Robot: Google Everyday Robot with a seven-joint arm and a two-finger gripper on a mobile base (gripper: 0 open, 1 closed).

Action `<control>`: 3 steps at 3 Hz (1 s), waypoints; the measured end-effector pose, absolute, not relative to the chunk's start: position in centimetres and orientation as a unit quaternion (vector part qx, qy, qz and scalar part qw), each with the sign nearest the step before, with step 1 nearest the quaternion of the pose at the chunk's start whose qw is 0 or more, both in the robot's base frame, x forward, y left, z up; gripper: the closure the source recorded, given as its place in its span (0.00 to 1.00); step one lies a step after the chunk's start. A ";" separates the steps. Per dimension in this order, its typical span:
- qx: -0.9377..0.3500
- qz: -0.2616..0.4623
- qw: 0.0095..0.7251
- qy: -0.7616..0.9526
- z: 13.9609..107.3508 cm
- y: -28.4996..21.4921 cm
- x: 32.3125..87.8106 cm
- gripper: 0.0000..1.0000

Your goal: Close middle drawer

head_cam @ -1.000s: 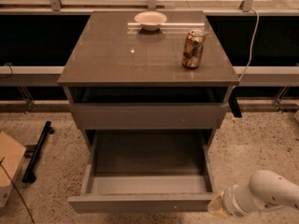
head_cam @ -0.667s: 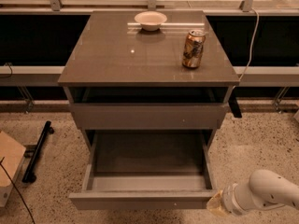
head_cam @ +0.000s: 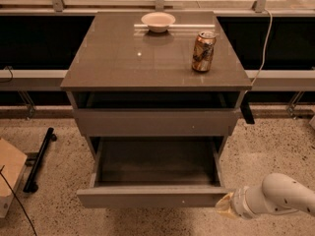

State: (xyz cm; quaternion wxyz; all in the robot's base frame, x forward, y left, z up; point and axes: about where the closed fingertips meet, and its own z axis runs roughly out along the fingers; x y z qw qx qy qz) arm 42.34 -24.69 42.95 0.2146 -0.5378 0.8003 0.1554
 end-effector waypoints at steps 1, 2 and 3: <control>-0.553 0.138 0.223 0.791 42.7 -23.4 43.3 1.00; -0.608 0.113 0.252 0.745 42.4 -19.0 47.0 1.00; -0.624 0.111 0.263 0.727 42.1 -17.4 49.2 1.00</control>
Offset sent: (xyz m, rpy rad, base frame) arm 0.0773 0.0859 -0.0014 -0.0758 -0.2628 0.2231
